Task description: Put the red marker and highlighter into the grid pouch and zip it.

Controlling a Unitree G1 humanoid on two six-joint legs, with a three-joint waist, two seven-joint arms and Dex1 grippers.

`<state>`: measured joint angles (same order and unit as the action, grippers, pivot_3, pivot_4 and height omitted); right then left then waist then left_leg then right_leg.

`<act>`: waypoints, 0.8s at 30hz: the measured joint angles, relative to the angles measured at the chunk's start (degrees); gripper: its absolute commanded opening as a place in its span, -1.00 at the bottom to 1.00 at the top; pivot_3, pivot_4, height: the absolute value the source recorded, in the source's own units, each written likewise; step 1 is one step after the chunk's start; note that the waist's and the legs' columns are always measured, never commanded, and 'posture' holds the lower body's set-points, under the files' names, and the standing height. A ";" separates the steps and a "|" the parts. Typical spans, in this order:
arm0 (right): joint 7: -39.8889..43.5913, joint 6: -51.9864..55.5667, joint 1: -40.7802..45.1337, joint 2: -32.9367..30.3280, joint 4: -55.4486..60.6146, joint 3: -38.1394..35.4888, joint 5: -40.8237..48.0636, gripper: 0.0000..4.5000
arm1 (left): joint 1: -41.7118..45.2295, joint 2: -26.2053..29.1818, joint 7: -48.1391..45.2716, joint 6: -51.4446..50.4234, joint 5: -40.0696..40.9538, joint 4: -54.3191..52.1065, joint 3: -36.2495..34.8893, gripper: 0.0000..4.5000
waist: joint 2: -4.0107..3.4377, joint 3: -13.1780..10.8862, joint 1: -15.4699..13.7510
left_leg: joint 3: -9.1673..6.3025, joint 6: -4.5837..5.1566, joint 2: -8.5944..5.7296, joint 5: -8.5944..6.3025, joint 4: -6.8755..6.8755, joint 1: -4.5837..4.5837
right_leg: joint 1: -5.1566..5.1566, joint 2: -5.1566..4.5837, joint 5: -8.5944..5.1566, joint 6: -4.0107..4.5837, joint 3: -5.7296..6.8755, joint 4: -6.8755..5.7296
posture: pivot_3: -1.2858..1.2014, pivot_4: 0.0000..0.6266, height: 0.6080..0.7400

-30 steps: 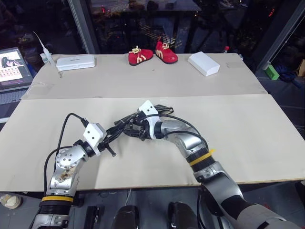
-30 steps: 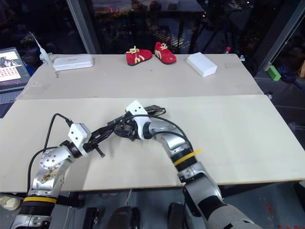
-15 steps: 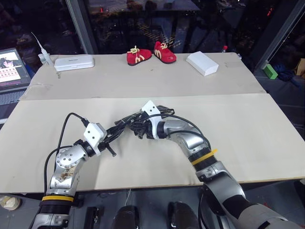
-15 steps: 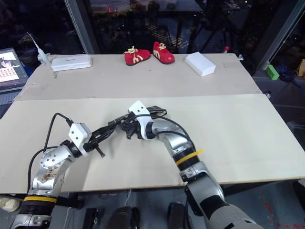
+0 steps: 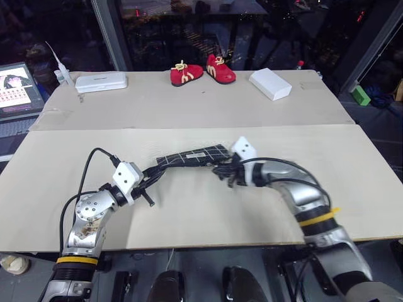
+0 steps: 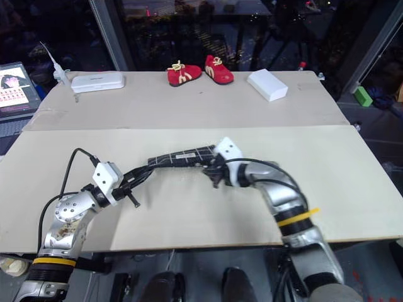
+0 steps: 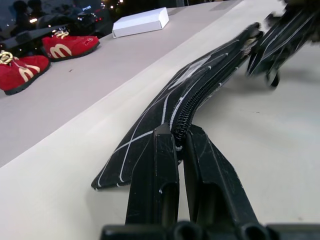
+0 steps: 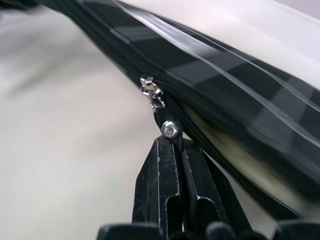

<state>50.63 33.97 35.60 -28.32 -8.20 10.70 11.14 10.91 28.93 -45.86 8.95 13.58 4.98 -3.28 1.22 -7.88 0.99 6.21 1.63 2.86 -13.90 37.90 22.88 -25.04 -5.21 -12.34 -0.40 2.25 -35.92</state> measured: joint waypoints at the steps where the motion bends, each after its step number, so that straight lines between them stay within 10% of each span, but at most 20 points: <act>1: 0.40 -0.04 -0.02 -1.18 -0.04 -0.48 0.07 -0.99 | 0.00 0.00 0.00 0.00 0.01 -0.02 0.00 -1.00 | 0.00 0.00 0.11 | 0.01 0.00 0.01 0.00 0.00 -0.01 | -0.01 0.01 0.00 0.00 -0.01 -0.01 | 0.03 -0.52 1.00; 6: 1.30 -1.84 0.34 -3.73 -2.59 -2.41 0.47 -0.99 | -0.13 -0.02 -0.06 0.00 0.01 -0.09 0.04 -1.00 | 0.00 0.00 0.06 | 0.02 0.00 0.00 0.00 0.00 -0.02 | 0.01 0.01 0.00 0.00 -0.03 -0.02 | 0.03 -0.52 1.00; 19: 0.61 -5.93 0.50 -4.90 -8.55 -3.87 -0.82 0.91 | -0.12 0.62 -0.01 0.00 0.05 -0.08 -0.39 -1.00 | 0.01 -0.01 -0.27 | 0.02 0.00 -0.02 0.00 0.00 0.00 | 0.01 -0.01 0.00 0.00 -0.02 0.01 | 0.03 -0.52 1.00; 24: 4.19 -5.88 -3.21 -6.71 -5.31 -5.15 1.51 0.91 | 0.08 0.81 -0.74 0.11 0.03 -0.02 -0.22 -1.00 | 0.01 0.00 -0.29 | 0.00 0.01 -0.01 0.00 0.00 0.01 | 0.02 -0.01 0.00 0.00 -0.01 0.03 | 0.03 -0.52 1.00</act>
<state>54.82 28.09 32.39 -35.03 -13.51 5.55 12.66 10.99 29.73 -46.61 9.06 13.60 4.96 -3.50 1.23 -7.89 0.70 6.22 1.63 2.85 -13.90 37.90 22.89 -25.02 -5.22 -12.34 -0.40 2.24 -35.89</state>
